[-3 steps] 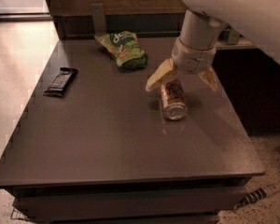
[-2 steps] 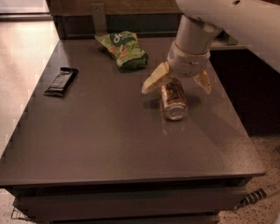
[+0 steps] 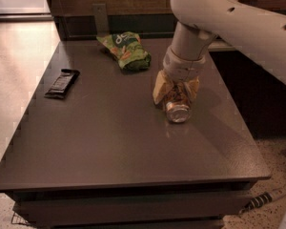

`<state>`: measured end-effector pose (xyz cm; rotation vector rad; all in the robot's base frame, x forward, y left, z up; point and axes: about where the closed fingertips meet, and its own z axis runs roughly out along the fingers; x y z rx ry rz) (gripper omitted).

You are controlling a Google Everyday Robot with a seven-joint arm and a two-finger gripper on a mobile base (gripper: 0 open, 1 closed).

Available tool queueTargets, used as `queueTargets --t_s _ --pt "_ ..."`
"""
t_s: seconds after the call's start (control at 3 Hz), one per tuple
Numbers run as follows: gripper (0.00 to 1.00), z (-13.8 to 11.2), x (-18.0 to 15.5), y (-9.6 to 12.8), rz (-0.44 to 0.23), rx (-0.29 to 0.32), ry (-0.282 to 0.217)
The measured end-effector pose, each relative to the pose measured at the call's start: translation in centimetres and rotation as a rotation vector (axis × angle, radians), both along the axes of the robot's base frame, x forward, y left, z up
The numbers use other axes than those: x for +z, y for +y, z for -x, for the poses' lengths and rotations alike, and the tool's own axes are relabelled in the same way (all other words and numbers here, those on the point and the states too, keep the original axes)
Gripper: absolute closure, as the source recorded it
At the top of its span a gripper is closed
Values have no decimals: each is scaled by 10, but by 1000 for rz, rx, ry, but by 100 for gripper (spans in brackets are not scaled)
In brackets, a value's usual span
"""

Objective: Place orange can upright

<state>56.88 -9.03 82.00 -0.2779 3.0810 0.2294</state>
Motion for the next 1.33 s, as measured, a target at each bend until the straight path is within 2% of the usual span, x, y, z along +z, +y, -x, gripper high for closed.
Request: queueTargets --t_s 0.33,0.67,1.0,1.33 --pt "70 0 0 1 0 1 -1" --pt "95 0 0 1 0 1 -1" --pt "100 0 0 1 -1 1 -2" --pt "100 -10 23 -13 21 -29 -89"
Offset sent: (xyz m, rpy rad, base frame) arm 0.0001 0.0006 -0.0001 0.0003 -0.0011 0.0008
